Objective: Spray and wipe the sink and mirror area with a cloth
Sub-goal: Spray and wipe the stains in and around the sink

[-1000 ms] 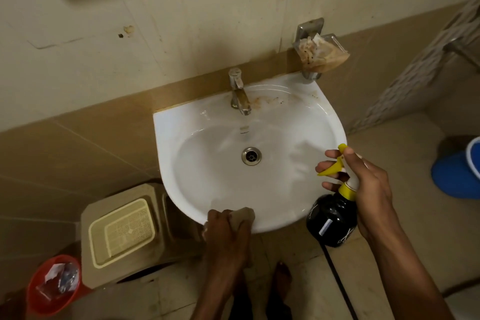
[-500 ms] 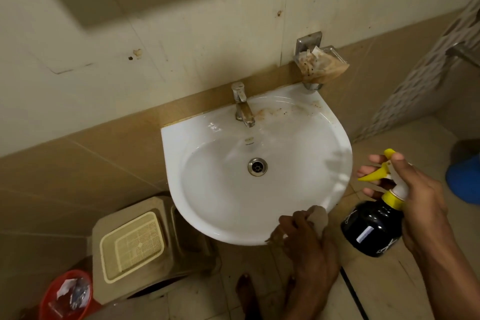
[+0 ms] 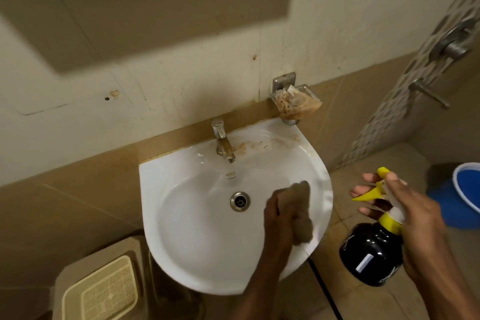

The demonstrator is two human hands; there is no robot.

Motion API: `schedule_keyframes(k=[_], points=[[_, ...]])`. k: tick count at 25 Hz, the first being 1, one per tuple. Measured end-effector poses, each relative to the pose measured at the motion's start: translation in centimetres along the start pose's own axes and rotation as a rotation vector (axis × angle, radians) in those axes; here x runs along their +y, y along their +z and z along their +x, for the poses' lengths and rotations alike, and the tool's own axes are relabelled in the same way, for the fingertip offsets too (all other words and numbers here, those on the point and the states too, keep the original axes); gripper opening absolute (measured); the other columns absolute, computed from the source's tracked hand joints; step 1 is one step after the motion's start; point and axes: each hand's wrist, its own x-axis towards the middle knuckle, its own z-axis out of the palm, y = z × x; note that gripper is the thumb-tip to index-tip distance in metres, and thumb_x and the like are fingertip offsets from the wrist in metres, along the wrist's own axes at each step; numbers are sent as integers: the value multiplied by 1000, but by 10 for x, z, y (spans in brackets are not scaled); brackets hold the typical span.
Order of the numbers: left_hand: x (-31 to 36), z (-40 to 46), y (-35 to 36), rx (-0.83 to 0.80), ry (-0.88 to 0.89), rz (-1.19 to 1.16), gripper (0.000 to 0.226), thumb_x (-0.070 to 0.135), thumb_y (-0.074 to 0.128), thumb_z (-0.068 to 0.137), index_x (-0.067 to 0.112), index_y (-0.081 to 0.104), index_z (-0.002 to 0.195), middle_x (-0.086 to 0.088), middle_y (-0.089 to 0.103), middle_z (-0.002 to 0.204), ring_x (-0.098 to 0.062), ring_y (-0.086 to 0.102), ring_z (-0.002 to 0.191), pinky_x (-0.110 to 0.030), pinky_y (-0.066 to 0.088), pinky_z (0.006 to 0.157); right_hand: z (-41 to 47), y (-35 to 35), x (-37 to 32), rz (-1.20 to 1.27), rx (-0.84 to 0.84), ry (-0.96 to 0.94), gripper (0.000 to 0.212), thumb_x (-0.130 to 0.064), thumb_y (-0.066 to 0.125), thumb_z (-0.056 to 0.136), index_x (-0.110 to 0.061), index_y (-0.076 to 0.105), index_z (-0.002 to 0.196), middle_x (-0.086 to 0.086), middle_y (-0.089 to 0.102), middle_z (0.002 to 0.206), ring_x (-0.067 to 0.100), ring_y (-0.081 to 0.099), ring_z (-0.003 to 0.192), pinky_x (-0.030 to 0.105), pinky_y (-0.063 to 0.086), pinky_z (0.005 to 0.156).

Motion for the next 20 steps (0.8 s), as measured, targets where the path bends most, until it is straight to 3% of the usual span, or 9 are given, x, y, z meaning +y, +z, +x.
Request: schedule_keyframes(k=[2, 4, 7, 9, 13, 16, 18, 20], points=[[15, 24, -8, 147, 167, -53, 12, 27, 56, 96, 17, 61, 101, -22, 61, 76, -28, 60, 64, -34, 48, 51, 6, 21, 7, -99, -87, -24, 34, -27, 54, 104, -18, 83, 88, 4, 83, 84, 11, 76, 76, 35, 58, 73], [17, 47, -10, 306, 246, -56, 21, 12, 54, 95, 17, 53, 116, -17, 62, 87, -24, 64, 75, -30, 54, 60, 11, 43, 15, -225, -213, -44, 31, -22, 56, 105, -12, 81, 90, 10, 81, 79, 9, 73, 69, 32, 53, 71], [-1, 68, -11, 554, 318, -68, 34, 11, 56, 94, 8, 49, 127, -21, 60, 101, -29, 63, 84, -31, 56, 67, 20, 68, 29, -312, -312, -78, 29, -21, 62, 103, -17, 81, 81, 9, 77, 66, 10, 70, 60, 19, 52, 64], [-10, 76, -12, 682, 317, -58, 34, 10, 58, 96, 11, 51, 129, -12, 60, 109, -18, 62, 92, -21, 53, 68, 27, 76, 35, -366, -317, -95, 31, -31, 63, 102, -20, 80, 79, 4, 76, 65, 8, 70, 61, 11, 49, 62], [-7, 99, -8, 759, 330, -76, 37, 16, 62, 95, 23, 52, 129, -1, 57, 119, -14, 57, 106, -25, 49, 86, 40, 74, 46, -350, -197, -46, 30, -35, 62, 101, -21, 78, 79, 1, 74, 64, 6, 69, 59, 11, 48, 55], [1, 121, 1, 780, 435, -106, 24, 26, 61, 95, 40, 54, 113, -4, 58, 105, -11, 61, 95, -24, 51, 77, 43, 64, 51, -322, -117, -25, 30, -46, 59, 97, -25, 79, 87, -5, 78, 72, 3, 72, 70, 11, 50, 61], [4, 137, 9, 849, 435, -49, 34, 35, 57, 93, 28, 53, 126, -12, 55, 117, -22, 59, 106, -37, 52, 87, 46, 58, 51, -282, -120, 22, 37, -52, 57, 88, -23, 80, 93, -4, 80, 77, 5, 74, 75, 16, 51, 67], [6, 157, 15, 885, 369, 6, 51, 33, 51, 95, 19, 41, 144, -15, 44, 140, -25, 49, 125, -34, 42, 105, 49, 53, 53, -217, -126, 70, 39, -47, 59, 86, -17, 81, 98, 0, 80, 79, 8, 74, 74, 12, 53, 64]])
